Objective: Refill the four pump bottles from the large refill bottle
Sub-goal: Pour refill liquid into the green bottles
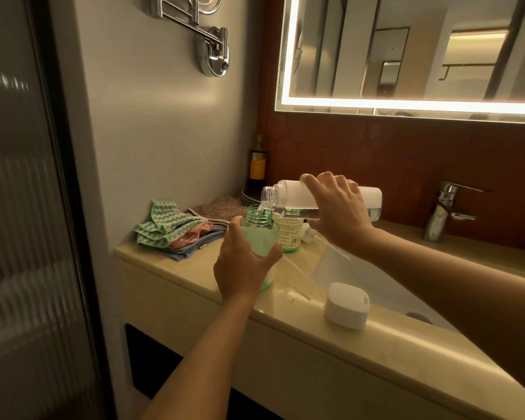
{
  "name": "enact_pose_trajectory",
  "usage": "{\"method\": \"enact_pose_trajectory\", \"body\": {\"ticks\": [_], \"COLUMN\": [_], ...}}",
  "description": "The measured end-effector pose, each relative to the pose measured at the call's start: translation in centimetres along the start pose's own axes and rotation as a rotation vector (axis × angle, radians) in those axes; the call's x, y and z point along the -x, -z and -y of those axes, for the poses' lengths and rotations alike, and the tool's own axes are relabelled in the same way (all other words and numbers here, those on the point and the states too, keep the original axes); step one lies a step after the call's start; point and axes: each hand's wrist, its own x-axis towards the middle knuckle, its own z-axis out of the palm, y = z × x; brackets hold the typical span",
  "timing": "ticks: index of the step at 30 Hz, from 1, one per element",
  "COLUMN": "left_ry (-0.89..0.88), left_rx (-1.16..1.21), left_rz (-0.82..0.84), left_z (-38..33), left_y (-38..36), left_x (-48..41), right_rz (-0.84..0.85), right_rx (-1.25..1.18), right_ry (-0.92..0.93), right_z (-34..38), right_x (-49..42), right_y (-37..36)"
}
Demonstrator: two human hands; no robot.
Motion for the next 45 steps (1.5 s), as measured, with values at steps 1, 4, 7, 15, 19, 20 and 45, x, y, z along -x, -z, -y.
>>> {"method": "enact_pose_trajectory", "body": {"ticks": [1, 4, 7, 15, 19, 20, 45], "left_ry": [0.0, 0.001, 0.001, -0.007, -0.003, -0.002, 0.001], "left_rx": [0.0, -0.002, 0.003, 0.009, 0.008, 0.008, 0.003], "left_rz": [-0.001, 0.002, 0.0, -0.004, 0.001, -0.001, 0.002], "left_z": [-0.01, 0.01, -0.03, -0.1, -0.14, -0.12, -0.03], "left_y": [0.0, 0.05, 0.04, 0.11, 0.05, 0.04, 0.09], "left_x": [0.0, 0.04, 0.06, 0.15, 0.08, 0.1, 0.14], "right_rz": [0.001, -0.001, -0.001, 0.009, 0.003, -0.002, 0.0], "right_rx": [0.001, -0.001, -0.003, 0.007, 0.0, -0.003, 0.013], "right_ry": [0.0, -0.002, -0.003, -0.001, -0.006, -0.007, -0.003], "right_z": [-0.01, 0.0, 0.04, 0.03, 0.06, 0.06, -0.02], "right_x": [0.0, 0.06, 0.08, 0.08, 0.09, 0.09, -0.1], "right_y": [0.02, 0.04, 0.08, 0.17, 0.02, -0.01, 0.03]}}
